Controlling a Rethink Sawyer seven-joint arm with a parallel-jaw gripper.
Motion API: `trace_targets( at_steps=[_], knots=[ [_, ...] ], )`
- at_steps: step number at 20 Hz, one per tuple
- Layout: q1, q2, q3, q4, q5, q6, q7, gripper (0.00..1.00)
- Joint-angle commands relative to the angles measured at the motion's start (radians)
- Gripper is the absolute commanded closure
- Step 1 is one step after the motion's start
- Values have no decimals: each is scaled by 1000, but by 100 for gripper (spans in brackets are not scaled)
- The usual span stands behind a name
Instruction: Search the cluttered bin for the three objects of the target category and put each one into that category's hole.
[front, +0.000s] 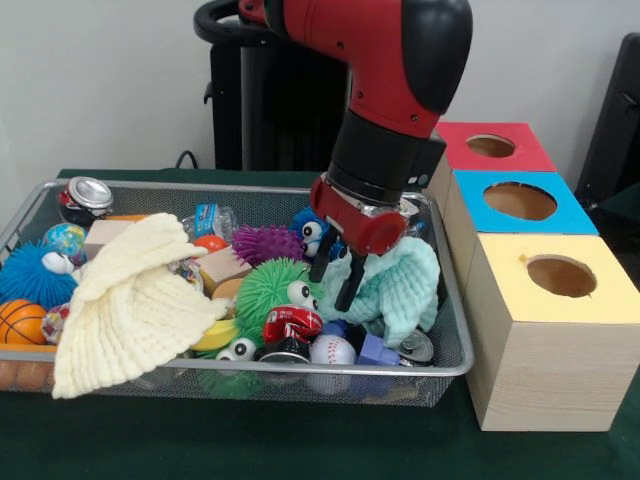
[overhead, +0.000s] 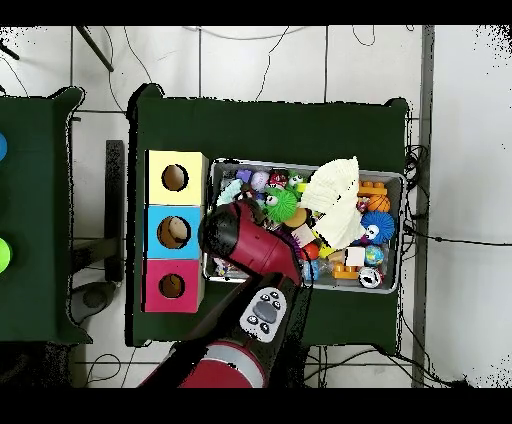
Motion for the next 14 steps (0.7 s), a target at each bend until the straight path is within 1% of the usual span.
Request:
trace_targets(
  at_steps=[1, 6, 7, 8, 9, 10, 11, 12, 14],
  knots=[
    [6, 56, 134, 49, -12, -77, 172, 0],
    [-45, 24, 209, 100, -56, -105, 144, 0],
    [-77, 2, 251, 129, -72, -105, 130, 0],
    [-90, -8, 271, 145, -81, -105, 124, 0],
    [-120, -31, 308, 176, -98, -101, 110, 0],
    [-134, -44, 324, 191, -107, -96, 104, 0],
    [-162, -64, 357, 220, -121, -89, 94, 0],
    [-171, -74, 368, 234, -129, -84, 93, 0],
    [-212, -93, 410, 274, -151, -74, 87, 0]
  ],
)
